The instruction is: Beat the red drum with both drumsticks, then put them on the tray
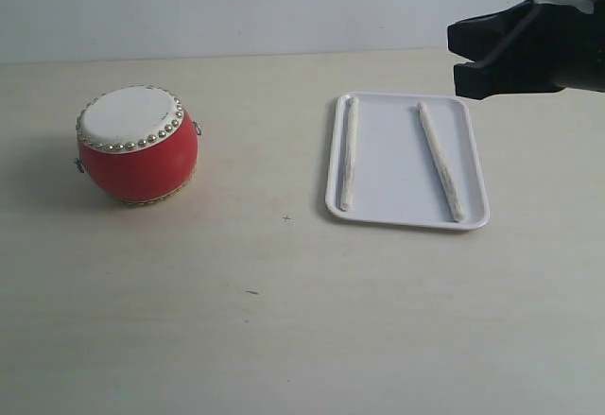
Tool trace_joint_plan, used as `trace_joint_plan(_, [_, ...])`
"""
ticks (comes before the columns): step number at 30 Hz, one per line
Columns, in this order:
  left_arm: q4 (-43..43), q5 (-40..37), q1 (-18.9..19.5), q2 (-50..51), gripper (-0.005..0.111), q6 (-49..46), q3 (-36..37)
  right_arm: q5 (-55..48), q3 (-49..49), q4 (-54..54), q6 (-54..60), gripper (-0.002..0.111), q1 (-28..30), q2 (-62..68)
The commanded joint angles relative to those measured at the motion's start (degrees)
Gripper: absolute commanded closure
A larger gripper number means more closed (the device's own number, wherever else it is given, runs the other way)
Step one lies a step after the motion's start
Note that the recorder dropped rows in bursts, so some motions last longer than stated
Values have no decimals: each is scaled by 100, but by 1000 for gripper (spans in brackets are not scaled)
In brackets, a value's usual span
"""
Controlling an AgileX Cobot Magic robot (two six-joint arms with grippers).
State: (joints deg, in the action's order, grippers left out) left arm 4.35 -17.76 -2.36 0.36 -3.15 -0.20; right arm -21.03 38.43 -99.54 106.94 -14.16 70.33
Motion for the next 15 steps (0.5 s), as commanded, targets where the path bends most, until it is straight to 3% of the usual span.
trace_joint_plan(1, [-818,-253,19,-36,107,1004,20,0,-34,-40,41,108,14,-25])
trace_joint_plan(15, [-818,-253,19,-36,107,954,20,0,-34,-40,41,108,14,-25])
